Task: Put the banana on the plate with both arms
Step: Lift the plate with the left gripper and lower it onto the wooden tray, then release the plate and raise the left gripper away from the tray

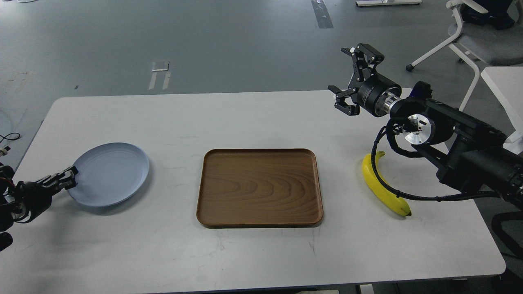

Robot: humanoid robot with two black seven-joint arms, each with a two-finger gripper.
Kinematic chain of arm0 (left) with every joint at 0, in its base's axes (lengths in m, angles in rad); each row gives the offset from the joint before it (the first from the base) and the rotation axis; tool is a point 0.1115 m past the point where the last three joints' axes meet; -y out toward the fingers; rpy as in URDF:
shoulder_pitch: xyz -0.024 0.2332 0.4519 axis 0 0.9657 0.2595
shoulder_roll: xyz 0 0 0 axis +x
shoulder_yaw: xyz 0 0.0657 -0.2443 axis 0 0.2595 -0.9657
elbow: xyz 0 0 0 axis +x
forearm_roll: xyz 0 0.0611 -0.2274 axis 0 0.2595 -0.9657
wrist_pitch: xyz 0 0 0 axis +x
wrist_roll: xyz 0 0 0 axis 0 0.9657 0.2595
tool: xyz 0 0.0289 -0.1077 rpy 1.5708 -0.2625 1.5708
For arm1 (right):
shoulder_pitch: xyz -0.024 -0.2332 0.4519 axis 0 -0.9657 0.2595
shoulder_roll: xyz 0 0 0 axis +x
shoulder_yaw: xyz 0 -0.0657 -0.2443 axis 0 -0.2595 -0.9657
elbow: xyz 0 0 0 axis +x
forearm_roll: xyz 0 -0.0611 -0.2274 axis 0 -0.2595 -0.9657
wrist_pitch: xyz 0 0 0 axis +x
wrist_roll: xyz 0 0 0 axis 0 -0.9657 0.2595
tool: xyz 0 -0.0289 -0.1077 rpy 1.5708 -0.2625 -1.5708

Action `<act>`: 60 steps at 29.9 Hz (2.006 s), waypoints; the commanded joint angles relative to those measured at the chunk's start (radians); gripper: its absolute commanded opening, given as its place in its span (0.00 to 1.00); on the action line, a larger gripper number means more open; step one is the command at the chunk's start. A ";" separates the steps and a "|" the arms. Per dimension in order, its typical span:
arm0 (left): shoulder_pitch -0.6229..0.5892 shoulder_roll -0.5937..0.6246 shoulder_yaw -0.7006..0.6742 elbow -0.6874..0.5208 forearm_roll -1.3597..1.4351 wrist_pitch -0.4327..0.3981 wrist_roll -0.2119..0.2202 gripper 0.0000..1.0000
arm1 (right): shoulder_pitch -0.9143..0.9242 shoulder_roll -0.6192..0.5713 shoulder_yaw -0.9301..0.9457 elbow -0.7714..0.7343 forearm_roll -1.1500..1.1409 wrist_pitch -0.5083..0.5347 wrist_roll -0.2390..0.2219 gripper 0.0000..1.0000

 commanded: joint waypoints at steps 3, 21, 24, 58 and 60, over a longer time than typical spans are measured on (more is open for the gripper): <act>-0.108 0.005 0.001 -0.089 -0.016 -0.017 0.000 0.00 | -0.011 -0.045 0.006 0.012 0.002 0.002 0.000 1.00; -0.278 -0.308 0.035 -0.131 0.364 0.089 0.000 0.00 | -0.083 -0.242 0.020 0.135 0.003 0.002 0.003 1.00; -0.306 -0.354 0.099 -0.129 0.383 0.089 0.000 0.00 | -0.089 -0.251 0.020 0.143 0.002 0.002 0.003 1.00; -0.315 -0.561 0.170 0.021 0.072 0.094 0.000 0.98 | -0.093 -0.254 0.009 0.149 -0.003 0.005 0.003 1.00; -0.338 -0.561 0.165 0.021 -0.043 0.094 0.000 0.98 | -0.089 -0.262 0.001 0.173 -0.049 0.003 0.005 1.00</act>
